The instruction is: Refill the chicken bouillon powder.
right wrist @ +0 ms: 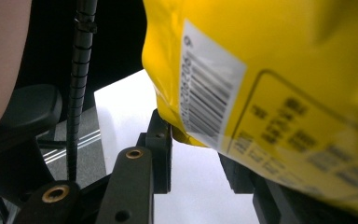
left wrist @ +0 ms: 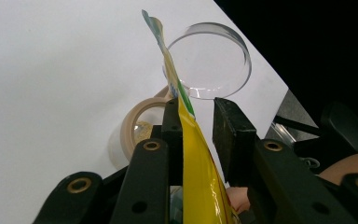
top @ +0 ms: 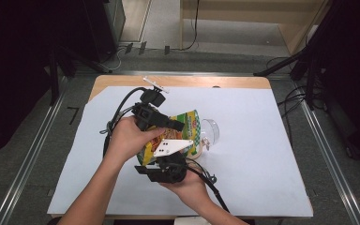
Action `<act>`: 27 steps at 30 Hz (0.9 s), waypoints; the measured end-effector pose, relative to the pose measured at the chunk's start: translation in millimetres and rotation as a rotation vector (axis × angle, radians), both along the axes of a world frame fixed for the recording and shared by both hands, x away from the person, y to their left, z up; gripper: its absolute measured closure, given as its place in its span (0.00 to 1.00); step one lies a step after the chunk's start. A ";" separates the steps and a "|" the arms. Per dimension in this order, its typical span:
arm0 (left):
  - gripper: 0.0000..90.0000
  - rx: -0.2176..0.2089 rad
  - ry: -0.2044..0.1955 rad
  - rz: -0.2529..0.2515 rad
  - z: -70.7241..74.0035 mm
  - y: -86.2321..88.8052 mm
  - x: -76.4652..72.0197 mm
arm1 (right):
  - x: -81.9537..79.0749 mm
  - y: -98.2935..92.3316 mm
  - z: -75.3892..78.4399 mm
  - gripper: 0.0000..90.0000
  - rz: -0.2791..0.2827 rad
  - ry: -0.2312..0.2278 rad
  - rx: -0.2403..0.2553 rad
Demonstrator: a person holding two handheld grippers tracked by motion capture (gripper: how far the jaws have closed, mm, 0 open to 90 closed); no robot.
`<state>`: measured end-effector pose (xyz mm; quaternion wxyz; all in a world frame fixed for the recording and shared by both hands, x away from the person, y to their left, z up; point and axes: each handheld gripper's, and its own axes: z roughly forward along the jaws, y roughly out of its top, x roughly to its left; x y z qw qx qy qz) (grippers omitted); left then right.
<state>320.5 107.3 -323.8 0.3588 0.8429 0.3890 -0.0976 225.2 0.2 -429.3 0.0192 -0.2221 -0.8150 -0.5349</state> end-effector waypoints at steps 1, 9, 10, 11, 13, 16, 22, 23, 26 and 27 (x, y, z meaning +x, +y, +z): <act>0.83 -0.001 -0.002 -0.001 0.2 -0.4 0.6 | 0.3 -0.3 0.3 0.76 0.000 -0.002 0.002; 0.84 -0.001 -0.005 0.000 0.2 1.0 1.4 | 1.6 -0.1 -0.4 0.77 0.004 0.006 -0.001; 0.84 -0.003 -0.004 0.001 0.2 0.8 1.3 | 1.3 0.1 -0.6 0.77 0.004 0.002 -0.002; 0.84 -0.005 -0.005 0.001 0.5 0.6 1.0 | 1.0 0.2 -0.4 0.77 0.001 -0.001 -0.003; 0.84 -0.008 -0.008 -0.002 0.3 0.4 1.4 | 0.6 0.0 0.1 0.77 -0.003 -0.012 -0.005; 0.84 -0.013 -0.008 0.003 0.0 0.5 2.6 | 1.0 -0.6 0.9 0.77 -0.004 -0.011 -0.003; 0.84 -0.009 -0.011 0.005 0.0 0.9 2.2 | 1.8 -0.1 1.0 0.77 -0.001 -0.010 -0.007; 0.85 -0.007 -0.012 0.005 0.0 0.9 1.9 | 1.7 -0.1 0.9 0.77 -0.001 -0.012 -0.008; 0.85 -0.007 -0.015 0.008 -0.1 1.1 1.1 | 1.2 -0.1 0.7 0.77 -0.002 -0.013 -0.013; 0.85 -0.005 -0.016 0.010 -0.1 1.2 0.9 | 1.3 -0.1 0.6 0.77 -0.004 -0.019 -0.014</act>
